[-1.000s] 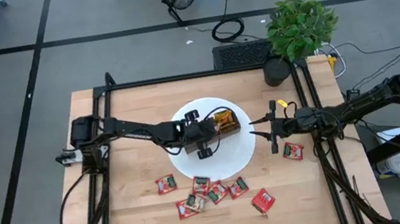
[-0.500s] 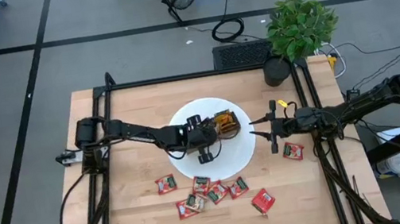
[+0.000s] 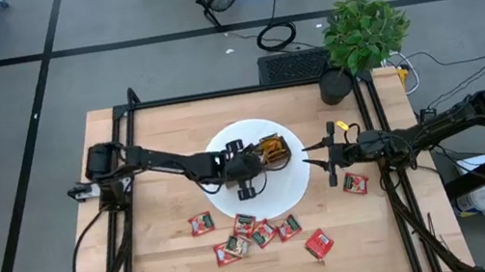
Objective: Pick & Place Tea
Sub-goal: Put the brown tea bag into the middle section of the wooden organizer
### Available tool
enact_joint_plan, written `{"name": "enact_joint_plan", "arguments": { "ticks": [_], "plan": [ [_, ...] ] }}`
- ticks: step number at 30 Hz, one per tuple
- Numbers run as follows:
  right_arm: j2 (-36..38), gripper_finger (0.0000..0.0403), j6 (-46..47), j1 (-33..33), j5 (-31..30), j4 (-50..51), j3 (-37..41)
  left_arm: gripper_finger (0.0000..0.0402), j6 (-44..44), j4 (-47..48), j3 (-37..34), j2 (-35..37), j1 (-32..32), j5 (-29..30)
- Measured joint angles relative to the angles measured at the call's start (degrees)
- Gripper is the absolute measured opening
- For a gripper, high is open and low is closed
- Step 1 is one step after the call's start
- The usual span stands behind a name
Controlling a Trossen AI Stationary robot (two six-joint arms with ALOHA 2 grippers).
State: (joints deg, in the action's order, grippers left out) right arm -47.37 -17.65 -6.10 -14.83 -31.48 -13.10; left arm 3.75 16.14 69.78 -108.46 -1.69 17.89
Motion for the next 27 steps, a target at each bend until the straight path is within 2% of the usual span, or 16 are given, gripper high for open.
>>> {"name": "enact_joint_plan", "arguments": {
  "ticks": [5, 12, 14, 19, 23, 27],
  "plan": [
    [0.0, 0.0123, 0.01, -0.01, 0.0, -0.04, 0.0, 0.0031, 1.72, -0.85, 0.61, 3.25, -1.08, 4.26],
    [0.0, 0.0123, 0.02, -0.01, 0.0, 0.0, 0.02, 0.0069, -1.92, 0.15, 0.63, 5.12, -2.64, 4.65],
    [0.0, 0.0123, 0.06, 0.01, 0.0, 0.02, 0.02, 0.0092, -6.16, 2.8, 0.61, 5.46, -4.2, 3.63],
    [0.0, 0.0123, 0.29, -0.01, 0.0, 0.02, 0.02, 0.0175, -19.84, 14.61, 2.91, 5.35, -8.91, -4.71],
    [0.0, 0.0123, 0.28, -0.01, 0.0, 0.0, 0.02, 0.024, -28.69, 19.31, 4.88, 5.45, -14.44, -10.57],
    [0.0, 0.0123, 0.28, -0.01, -0.01, -0.43, 0.02, 0.0275, -39.33, 19.23, 7.47, 5.4, -21.24, -10.78]
  ]
}}
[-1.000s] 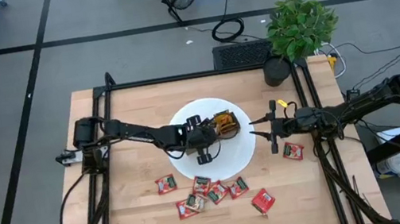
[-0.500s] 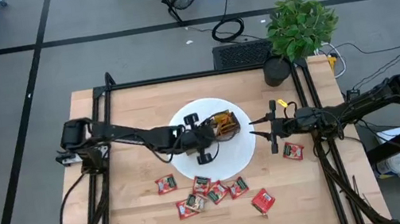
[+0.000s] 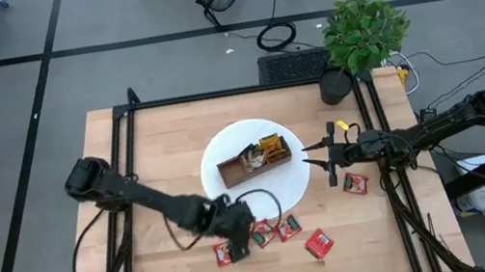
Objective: Pick & Place Tea
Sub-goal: Put the brown tea bag into the middle section of the wooden organizer
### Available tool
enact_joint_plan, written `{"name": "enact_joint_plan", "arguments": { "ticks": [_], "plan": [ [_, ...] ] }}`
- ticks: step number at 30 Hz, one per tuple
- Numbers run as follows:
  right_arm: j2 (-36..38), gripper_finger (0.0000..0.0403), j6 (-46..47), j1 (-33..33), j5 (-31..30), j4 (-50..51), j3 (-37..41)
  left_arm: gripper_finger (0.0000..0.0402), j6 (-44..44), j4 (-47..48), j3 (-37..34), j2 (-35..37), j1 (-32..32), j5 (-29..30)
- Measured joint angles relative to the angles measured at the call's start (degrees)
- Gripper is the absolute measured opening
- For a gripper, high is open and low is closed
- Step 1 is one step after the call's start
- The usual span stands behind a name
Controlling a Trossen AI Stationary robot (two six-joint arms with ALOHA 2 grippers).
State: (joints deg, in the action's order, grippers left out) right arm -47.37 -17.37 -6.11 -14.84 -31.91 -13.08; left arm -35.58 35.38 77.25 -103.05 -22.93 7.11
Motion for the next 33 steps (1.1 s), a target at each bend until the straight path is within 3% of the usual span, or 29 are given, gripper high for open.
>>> {"name": "enact_joint_plan", "arguments": {
  "ticks": [3, 7, 16, 23, 27, 33],
  "plan": [
    [0.0, 0.0123, 0.0, 0.02, 0.01, -0.08, 0.0, 0.028, -10.08, 1.03, 1.97, -0.33, -3.6, 1.34],
    [0.02, 0.0123, 0.17, 0.0, -0.01, -0.21, 0.0, 0.0261, -15.27, 1.4, 4.68, -3.46, -7.1, 2.29],
    [0.0, 0.0123, 0.2, 0.01, -0.01, -0.56, 0.0, 0.0181, -23.47, 10.57, 16.22, -17.79, -7.62, -11.05],
    [0.02, 0.0123, 0.14, 0.01, -0.01, -1.08, 0.0, 0.0128, -30.19, 21.81, 22.83, -21.36, -6.21, -12.52],
    [0.0, 0.0123, -1.04, 0.0, -0.01, -1.47, 0.0, 0.0105, -26.96, 19.94, 24.21, -20.98, -7.48, -12.57],
    [0.02, 0.0123, -1.33, 0.01, -0.01, -1.71, 0.0, 0.01, -15.54, 6.05, 24.3, -20.82, -8.88, -11.36]
  ]
}}
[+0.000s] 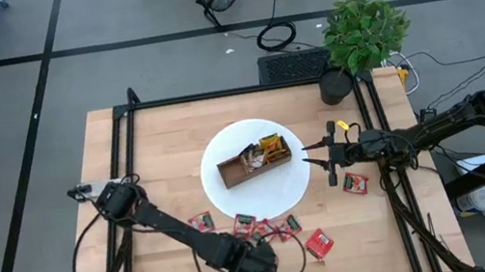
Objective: Pick & Place Tea
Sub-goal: Put the brown tea bag into the middle section of the wooden organizer
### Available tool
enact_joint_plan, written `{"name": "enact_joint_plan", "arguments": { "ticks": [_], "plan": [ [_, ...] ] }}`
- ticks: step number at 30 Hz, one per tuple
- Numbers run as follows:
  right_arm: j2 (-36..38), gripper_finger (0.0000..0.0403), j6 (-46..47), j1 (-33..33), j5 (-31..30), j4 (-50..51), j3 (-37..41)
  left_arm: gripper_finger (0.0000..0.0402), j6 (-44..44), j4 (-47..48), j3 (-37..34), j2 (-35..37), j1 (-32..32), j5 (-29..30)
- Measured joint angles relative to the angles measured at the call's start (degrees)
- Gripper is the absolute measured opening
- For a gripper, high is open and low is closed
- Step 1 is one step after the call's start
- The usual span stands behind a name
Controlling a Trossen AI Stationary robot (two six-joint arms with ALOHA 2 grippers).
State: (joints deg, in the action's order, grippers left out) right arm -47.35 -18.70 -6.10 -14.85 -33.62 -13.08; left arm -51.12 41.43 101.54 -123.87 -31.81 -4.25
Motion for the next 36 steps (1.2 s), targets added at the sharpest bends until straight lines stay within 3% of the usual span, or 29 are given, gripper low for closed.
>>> {"name": "enact_joint_plan", "arguments": {
  "ticks": [3, 9, 16, 20, 25, 30, 36],
  "plan": [
    [-0.01, 0.0123, 1.02, -0.01, 0.0, 0.0, 0.0, 0.011, -1.24, -3.12, 0.01, 0.01, 1.21, -1.22],
    [0.0, 0.0123, 1.51, -0.01, 0.0, 0.03, 0.0, 0.0166, -10.67, 0.94, 0.01, -0.24, 4.47, -7.17],
    [0.0, 0.0123, 1.51, -0.01, 0.0, -0.04, 0.0, 0.0249, -12.16, -13.07, 0.01, -0.33, 4.26, -10.31],
    [0.0, 0.0123, 1.51, -0.01, 0.0, -0.05, 0.0, 0.0265, -12.72, -16.29, 0.01, -0.33, 4.23, -12.05],
    [-0.01, 0.0123, 1.51, -0.01, 0.0, -0.01, 0.01, 0.0254, -6.56, -0.41, 0.01, -0.33, 4.2, -12.41],
    [-0.02, 0.0123, 1.51, 0.0, 0.0, -0.01, 0.0, 0.0239, -8.92, 19.13, -0.03, -0.35, 4.98, -3.92],
    [0.0, 0.0123, 1.51, 0.01, 0.0, -0.03, 0.02, 0.023, -12.4, 20.09, -0.03, -0.63, 5.63, 2.84]
  ]
}}
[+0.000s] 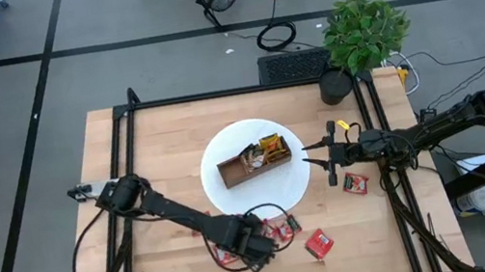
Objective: Pick & Place Tea
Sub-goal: Put the brown tea bag into the middle section of the wooden organizer
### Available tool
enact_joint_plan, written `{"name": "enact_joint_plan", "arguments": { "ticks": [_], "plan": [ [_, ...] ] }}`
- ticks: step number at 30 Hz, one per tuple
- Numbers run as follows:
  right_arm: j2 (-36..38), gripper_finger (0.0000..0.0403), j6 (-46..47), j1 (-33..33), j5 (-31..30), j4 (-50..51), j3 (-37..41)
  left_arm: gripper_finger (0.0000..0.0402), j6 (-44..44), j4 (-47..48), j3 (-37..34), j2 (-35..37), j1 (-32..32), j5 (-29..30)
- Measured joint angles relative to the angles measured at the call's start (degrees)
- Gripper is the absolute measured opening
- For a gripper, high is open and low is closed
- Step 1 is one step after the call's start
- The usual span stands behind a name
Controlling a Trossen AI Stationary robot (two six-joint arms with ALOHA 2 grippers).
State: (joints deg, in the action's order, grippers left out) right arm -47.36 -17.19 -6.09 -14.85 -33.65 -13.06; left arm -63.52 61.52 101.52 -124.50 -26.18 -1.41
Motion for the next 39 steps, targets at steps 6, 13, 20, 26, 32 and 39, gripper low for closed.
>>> {"name": "enact_joint_plan", "arguments": {
  "ticks": [6, 13, 20, 26, 32, 39],
  "plan": [
    [0.0, 0.0123, 0.25, -0.02, 0.0, 0.12, 0.0, 0.023, -0.13, -1.24, -0.07, -3.36, -0.19, -1.26],
    [0.0, 0.0123, 0.68, 0.0, 0.0, 0.04, 0.0, 0.023, -2.36, -1.06, -0.16, -3.89, -0.15, 0.06],
    [0.0, 0.0123, 0.68, -0.02, 0.0, 0.07, 0.0, 0.0228, -6.33, 1.53, -0.18, -4.77, -0.22, -0.11],
    [-0.02, 0.0123, 0.87, -0.02, 0.0, -0.04, 0.0, 0.0168, -7.37, 2.37, -0.03, -5.92, -0.21, -3.57],
    [-0.02, 0.0123, 1.28, -0.02, 0.01, -0.31, 0.0, 0.003, -3.11, 5.74, 1.84, -6.34, -0.28, -5.93],
    [-0.09, 0.0123, 4.05, -0.02, 0.12, -0.64, 0.0, 0.0014, -3.15, 27.92, 14.69, -6.47, -2.89, 1.6]
  ]
}}
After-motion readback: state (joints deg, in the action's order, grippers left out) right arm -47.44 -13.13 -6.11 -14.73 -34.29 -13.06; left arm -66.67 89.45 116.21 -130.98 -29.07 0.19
